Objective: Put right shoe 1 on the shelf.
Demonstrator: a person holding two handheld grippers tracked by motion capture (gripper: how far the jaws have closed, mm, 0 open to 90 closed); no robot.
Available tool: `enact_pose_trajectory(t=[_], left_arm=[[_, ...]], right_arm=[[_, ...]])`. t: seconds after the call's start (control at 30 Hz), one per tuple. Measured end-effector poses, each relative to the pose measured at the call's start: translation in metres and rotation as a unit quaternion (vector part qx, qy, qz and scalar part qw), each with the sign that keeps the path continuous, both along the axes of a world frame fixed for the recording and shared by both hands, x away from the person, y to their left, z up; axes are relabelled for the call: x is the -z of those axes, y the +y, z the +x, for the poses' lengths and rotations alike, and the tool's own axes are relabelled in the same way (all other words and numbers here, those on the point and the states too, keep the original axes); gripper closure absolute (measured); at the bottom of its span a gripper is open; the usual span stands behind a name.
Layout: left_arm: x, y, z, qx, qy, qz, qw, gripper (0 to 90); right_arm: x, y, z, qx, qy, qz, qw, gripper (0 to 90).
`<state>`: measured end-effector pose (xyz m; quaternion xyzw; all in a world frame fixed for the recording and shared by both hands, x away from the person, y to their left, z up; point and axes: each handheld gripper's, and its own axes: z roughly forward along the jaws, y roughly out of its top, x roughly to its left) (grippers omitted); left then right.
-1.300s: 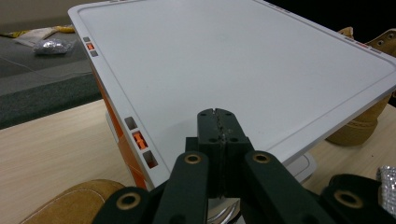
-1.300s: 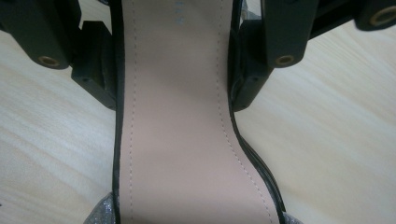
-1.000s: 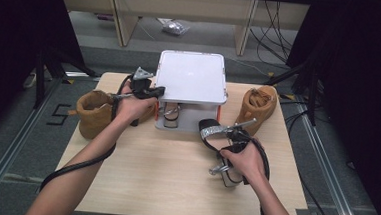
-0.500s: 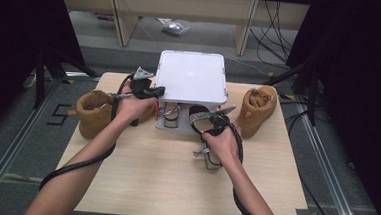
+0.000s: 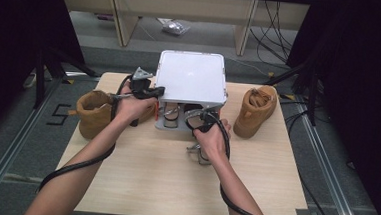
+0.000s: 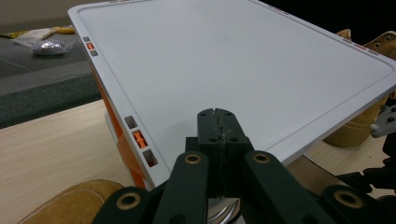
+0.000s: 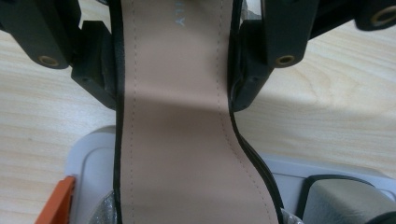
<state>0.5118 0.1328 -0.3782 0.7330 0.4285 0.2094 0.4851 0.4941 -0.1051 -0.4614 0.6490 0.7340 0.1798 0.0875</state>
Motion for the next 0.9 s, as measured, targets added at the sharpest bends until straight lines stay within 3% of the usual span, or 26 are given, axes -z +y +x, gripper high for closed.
enact_pose_trajectory(t=[0.07,0.1,0.23,0.4,0.57,0.77,0.8,0.87,0.9], left_arm=[[0.000,-0.001,0.000,-0.001,0.000,-0.003,1.0000,89.1],[0.000,-0.001,0.000,-0.001,-0.001,-0.003,1.0000,89.1],[0.000,-0.001,0.000,-0.001,-0.001,-0.003,1.0000,89.1],[0.000,-0.001,0.000,-0.001,-0.001,-0.003,1.0000,89.1],[0.000,0.000,0.000,-0.001,-0.001,0.000,1.0000,89.1],[0.000,-0.001,0.000,-0.002,0.000,0.000,1.0000,89.1],[0.000,-0.001,0.000,-0.002,0.000,-0.001,1.0000,89.2],[0.000,-0.001,0.000,-0.002,0.000,-0.002,1.0000,89.2],[0.000,-0.001,0.000,-0.002,0.000,-0.001,1.0000,89.1]], right_arm=[[0.003,0.001,0.001,0.003,0.007,-0.008,0.9999,43.4],[0.005,0.004,0.000,0.018,0.009,0.005,0.9998,43.3],[0.007,0.003,0.003,0.003,0.016,-0.003,0.9999,43.3],[0.009,0.004,0.006,0.007,0.017,-0.016,0.9997,43.2],[0.007,0.003,0.005,-0.002,0.019,-0.004,0.9998,40.0],[-0.004,0.000,0.000,-0.019,-0.012,-0.002,0.9997,32.3],[-0.013,-0.003,-0.006,-0.030,-0.029,-0.004,0.9991,30.8],[-0.020,-0.006,-0.011,-0.038,-0.039,0.008,0.9985,32.8],[-0.023,-0.010,-0.012,-0.058,-0.064,0.006,0.9962,34.4]])
